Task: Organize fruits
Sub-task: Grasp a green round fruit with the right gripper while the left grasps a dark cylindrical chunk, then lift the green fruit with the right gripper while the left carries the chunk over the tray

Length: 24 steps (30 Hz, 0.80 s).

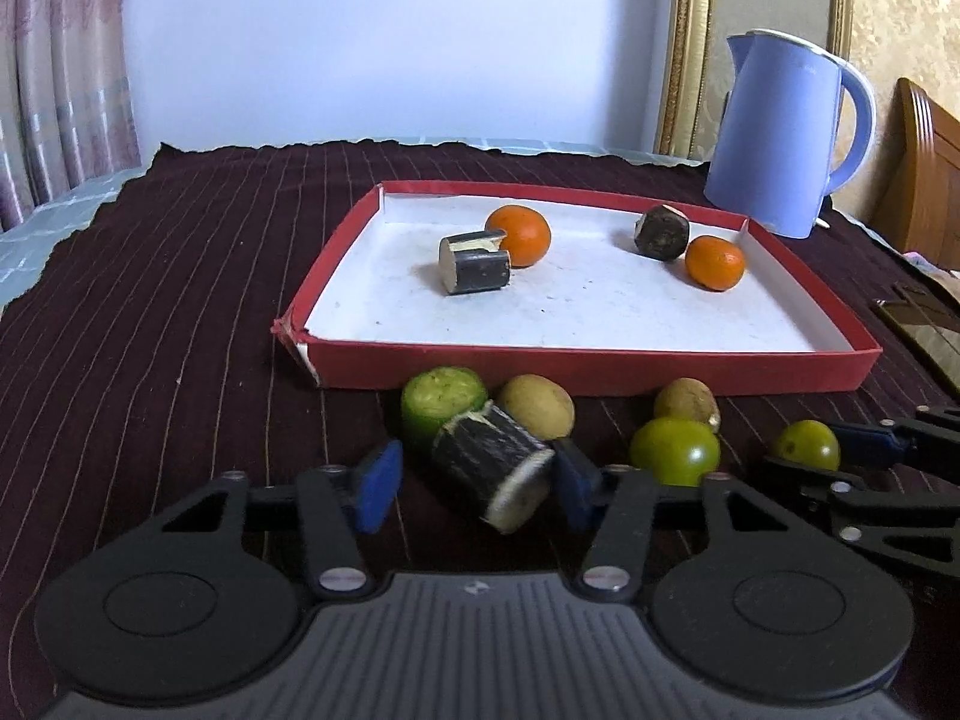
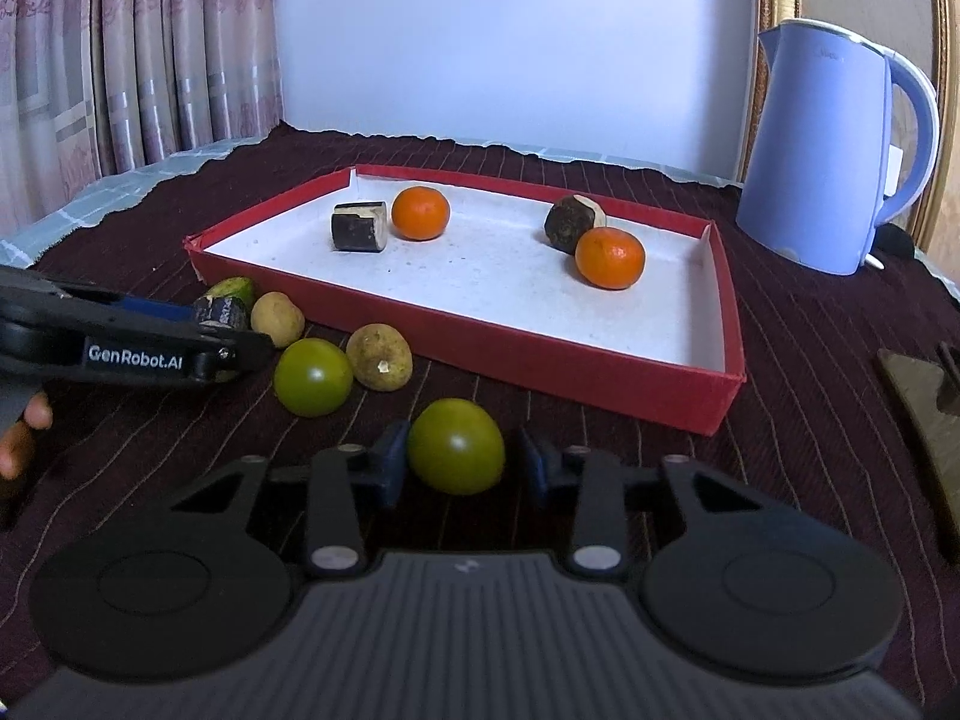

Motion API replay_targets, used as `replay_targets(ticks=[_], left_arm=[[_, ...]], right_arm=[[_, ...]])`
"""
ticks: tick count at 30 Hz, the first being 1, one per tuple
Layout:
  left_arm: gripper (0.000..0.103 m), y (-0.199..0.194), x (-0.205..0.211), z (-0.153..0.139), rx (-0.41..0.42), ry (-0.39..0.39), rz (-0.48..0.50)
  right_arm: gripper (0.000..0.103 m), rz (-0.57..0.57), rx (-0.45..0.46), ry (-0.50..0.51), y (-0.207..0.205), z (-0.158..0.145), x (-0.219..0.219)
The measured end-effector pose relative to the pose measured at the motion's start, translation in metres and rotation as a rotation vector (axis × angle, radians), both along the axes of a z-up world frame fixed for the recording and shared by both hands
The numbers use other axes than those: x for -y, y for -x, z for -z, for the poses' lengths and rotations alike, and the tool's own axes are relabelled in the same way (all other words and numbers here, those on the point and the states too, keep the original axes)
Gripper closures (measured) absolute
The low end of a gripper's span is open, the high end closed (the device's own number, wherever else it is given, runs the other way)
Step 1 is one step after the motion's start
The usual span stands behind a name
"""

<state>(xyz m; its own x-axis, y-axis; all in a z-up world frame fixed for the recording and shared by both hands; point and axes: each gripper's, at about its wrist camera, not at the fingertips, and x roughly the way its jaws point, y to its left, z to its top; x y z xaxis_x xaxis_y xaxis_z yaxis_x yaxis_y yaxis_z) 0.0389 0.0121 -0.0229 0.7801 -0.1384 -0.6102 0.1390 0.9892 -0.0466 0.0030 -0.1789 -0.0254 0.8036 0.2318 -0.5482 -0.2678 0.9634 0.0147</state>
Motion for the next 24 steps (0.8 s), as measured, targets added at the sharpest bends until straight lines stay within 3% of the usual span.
replay_targets(ticks=[9, 16, 18, 19, 24], left_arm=[[0.050, 0.017, -0.020, -0.013, 0.048, -0.001, -0.018], [0.050, 0.002, -0.005, 0.001, 0.005, -0.012, 0.022], [0.055, 0.000, -0.003, 0.001, 0.006, -0.013, 0.010], [0.067, 0.000, -0.004, 0.001, 0.008, -0.008, 0.003], [0.069, 0.005, -0.010, -0.001, 0.014, 0.013, -0.005]], right_arm=[[0.067, 0.003, -0.001, -0.001, 0.000, 0.000, 0.000], [0.067, 0.004, 0.000, 0.003, 0.000, 0.000, 0.000], [0.067, 0.004, 0.001, 0.006, 0.000, 0.000, 0.000], [0.067, 0.004, 0.001, 0.007, 0.000, 0.000, 0.000], [0.069, 0.010, 0.005, 0.006, 0.001, 0.000, 0.000]])
